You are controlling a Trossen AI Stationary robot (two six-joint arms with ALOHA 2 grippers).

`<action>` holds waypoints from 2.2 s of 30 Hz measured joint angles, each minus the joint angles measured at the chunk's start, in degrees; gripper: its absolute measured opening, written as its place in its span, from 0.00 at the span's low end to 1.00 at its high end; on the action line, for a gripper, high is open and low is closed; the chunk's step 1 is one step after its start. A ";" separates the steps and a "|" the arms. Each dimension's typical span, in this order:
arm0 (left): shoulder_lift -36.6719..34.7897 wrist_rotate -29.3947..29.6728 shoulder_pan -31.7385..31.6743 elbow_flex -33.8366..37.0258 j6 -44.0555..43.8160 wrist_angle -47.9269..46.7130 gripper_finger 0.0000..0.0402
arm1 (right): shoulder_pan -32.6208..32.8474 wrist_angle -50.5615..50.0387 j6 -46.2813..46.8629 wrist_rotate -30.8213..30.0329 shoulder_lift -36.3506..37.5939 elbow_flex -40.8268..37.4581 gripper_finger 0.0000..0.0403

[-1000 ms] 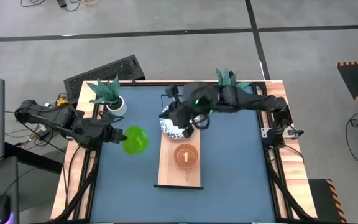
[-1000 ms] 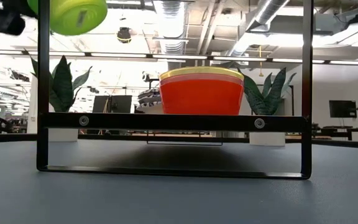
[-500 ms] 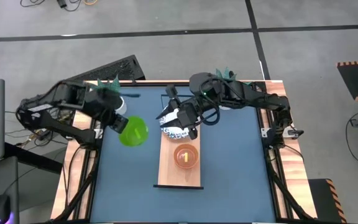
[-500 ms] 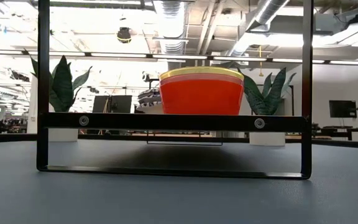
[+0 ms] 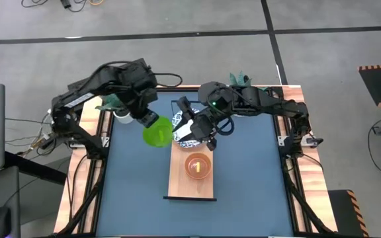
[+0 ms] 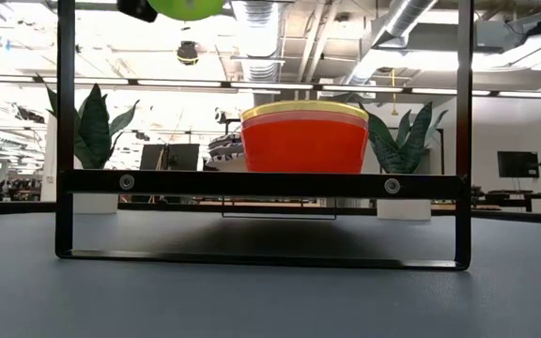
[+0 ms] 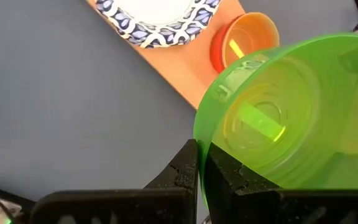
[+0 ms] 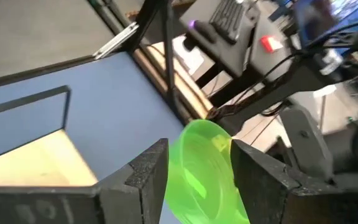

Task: Place and stack bowls onto a shelf
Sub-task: Stack the green bowl on top of the yellow bowl on the shelf

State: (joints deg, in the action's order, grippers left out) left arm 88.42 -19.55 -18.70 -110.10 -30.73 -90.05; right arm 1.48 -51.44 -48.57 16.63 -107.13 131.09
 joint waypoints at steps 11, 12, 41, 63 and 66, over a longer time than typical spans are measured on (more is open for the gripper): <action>6.06 -4.16 -0.96 0.00 5.89 0.05 0.00 | 0.02 -5.89 0.02 3.06 -0.11 -2.12 0.49; 6.33 -3.39 -0.96 0.00 5.72 0.04 0.00 | 0.02 -6.36 0.02 3.02 -0.07 -2.08 0.49; 5.02 -29.69 4.36 -0.02 -0.48 16.74 0.00 | 0.05 -11.46 -2.17 0.25 6.11 -1.99 0.49; 5.42 -18.21 4.68 0.00 -5.08 13.63 0.00 | 4.50 -9.40 -7.17 -2.08 5.20 -2.03 0.49; 5.27 -8.85 4.68 0.00 -5.69 13.85 0.00 | 3.89 -11.33 -3.46 -5.75 5.62 -2.05 0.49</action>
State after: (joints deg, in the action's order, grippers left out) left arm 93.69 -28.40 -14.02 -110.10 -36.42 -76.20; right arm 5.37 -62.77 -52.03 10.87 -101.52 129.04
